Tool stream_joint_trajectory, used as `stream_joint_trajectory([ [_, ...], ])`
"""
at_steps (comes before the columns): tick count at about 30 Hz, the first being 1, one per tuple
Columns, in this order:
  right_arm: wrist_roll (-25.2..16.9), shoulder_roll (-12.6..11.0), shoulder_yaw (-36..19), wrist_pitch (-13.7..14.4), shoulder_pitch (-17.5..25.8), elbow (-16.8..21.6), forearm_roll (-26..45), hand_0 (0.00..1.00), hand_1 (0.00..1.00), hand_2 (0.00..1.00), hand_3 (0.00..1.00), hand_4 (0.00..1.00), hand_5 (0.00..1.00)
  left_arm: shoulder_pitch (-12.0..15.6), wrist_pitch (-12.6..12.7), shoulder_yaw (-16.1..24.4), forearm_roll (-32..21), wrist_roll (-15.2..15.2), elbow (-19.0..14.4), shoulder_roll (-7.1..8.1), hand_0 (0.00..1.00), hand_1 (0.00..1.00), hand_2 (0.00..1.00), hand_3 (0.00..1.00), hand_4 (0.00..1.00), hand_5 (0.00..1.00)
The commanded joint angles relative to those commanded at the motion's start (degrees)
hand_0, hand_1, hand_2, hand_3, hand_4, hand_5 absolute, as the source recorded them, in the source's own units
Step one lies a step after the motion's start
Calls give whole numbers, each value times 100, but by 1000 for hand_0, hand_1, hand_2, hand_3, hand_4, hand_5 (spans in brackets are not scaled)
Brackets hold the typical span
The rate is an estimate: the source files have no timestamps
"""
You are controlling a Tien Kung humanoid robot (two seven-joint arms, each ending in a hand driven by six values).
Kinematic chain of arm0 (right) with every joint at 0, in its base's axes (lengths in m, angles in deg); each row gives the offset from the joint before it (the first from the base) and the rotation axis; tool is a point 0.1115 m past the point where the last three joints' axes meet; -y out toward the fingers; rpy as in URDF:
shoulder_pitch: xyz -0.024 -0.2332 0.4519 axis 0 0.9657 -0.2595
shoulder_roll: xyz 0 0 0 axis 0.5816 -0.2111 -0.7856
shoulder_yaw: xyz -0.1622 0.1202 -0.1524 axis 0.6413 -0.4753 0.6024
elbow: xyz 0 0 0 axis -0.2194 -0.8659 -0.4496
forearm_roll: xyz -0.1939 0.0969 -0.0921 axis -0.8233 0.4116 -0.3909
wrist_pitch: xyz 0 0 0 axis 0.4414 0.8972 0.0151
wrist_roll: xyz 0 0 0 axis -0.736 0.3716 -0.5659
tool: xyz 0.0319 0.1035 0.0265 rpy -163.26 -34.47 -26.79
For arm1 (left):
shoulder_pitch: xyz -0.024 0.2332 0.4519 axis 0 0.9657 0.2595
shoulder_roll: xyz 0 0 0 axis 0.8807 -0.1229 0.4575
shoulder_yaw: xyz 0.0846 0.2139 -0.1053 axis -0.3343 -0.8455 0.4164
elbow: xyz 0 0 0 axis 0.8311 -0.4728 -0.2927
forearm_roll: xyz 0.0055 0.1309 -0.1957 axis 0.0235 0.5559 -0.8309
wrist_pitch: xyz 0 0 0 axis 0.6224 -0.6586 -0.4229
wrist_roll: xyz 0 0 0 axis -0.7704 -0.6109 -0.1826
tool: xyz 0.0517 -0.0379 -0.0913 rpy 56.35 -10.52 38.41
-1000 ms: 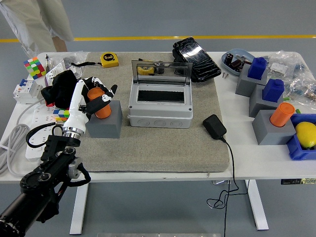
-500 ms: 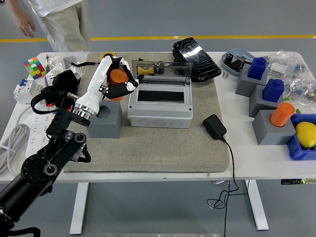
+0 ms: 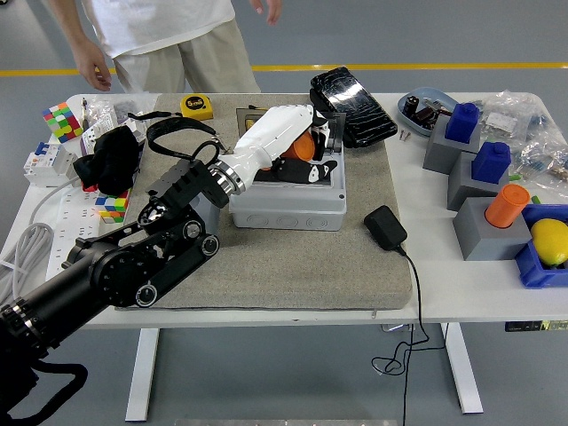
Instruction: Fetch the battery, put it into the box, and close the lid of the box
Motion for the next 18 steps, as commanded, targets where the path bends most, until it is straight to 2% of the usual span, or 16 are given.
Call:
stream_joint_trajectory([
  [3,-2,2,7,2,-2,3,-1,557,593,593,551,927,496,-173,3,-289,131,-83,226,-164,97,88,170,215,760,2],
  [4,-4,4,8,3,-1,4,-1,557,593,592,551,926,495,-217,13,-374,132,-88,291,-177,112,99,171,223,790,2],
  [9,-3,12,46,1,11,1,17,557,593,592,551,926,495,-393,83,-715,284,-126,620,-177,112,99,171,223,790,2],
  [10,-2,14,53,0,14,1,20,557,594,592,551,925,495,-425,98,-765,318,-125,685,-177,136,116,190,240,832,2],
  [12,-1,15,67,-1,18,1,23,557,594,592,551,925,495,-498,123,-853,373,-147,835,-177,136,116,190,240,832,2],
  [18,-5,10,82,1,7,6,19,557,594,592,551,924,494,-632,184,-930,289,-145,1154,-177,150,127,196,255,859,2],
])
